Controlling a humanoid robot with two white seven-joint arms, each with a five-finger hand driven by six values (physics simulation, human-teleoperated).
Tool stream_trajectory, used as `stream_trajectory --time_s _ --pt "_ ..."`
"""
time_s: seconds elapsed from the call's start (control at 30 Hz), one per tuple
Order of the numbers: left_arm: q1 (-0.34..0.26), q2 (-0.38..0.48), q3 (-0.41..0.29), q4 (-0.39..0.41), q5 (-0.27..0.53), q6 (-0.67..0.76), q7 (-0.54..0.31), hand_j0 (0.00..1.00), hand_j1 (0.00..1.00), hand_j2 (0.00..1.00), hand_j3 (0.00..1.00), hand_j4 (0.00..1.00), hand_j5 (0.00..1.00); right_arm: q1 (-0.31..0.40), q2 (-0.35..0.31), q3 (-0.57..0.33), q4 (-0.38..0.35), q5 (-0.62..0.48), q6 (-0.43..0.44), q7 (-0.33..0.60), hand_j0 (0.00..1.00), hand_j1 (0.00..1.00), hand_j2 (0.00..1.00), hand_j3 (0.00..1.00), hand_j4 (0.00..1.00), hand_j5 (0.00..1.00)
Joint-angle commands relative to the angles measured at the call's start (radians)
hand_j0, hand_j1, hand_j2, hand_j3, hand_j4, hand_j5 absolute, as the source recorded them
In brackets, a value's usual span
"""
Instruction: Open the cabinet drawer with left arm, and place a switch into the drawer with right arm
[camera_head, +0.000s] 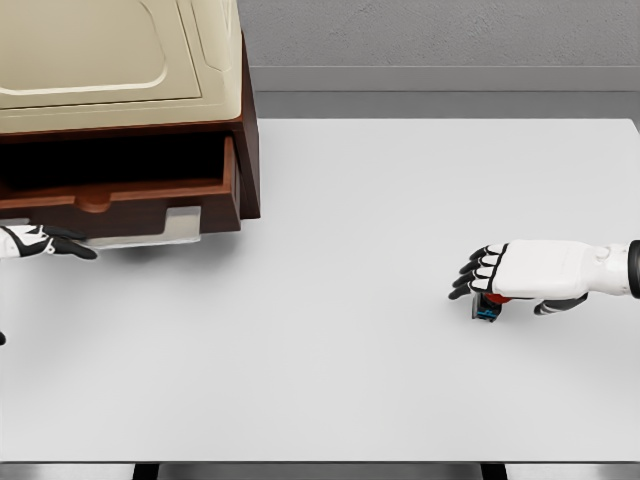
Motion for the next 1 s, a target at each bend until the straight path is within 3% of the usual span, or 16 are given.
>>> stream_trajectory --time_s 0.0,0.4,0.6,0.97 --pt "0.000 0.004 0.002 0.001 0.023 0.001 0.001 1.00 1.00 1.00 1.00 1.00 1.00 0.000 0.004 0.001 0.007 0.001 0.002 0.000 0.92 0.92 0.92 0.92 0.92 0.92" --pt "-0.003 0.018 0.022 0.001 0.108 0.000 0.001 1.00 1.00 1.00 1.00 1.00 1.00 0.002 0.021 0.002 0.024 0.021 0.002 0.000 0.92 0.92 0.92 0.92 0.92 0.92" --pt "-0.002 0.009 0.025 -0.004 0.103 -0.036 0.001 1.00 1.00 1.00 1.00 1.00 1.00 0.005 0.021 0.001 0.032 0.020 0.002 0.000 0.80 0.80 0.80 0.80 0.80 0.80" --pt "-0.002 -0.049 0.028 -0.007 0.066 -0.036 0.001 1.00 1.00 1.00 1.00 1.00 1.00 0.005 0.022 0.001 0.033 0.020 0.002 0.000 0.70 0.70 0.70 0.70 0.70 0.70"
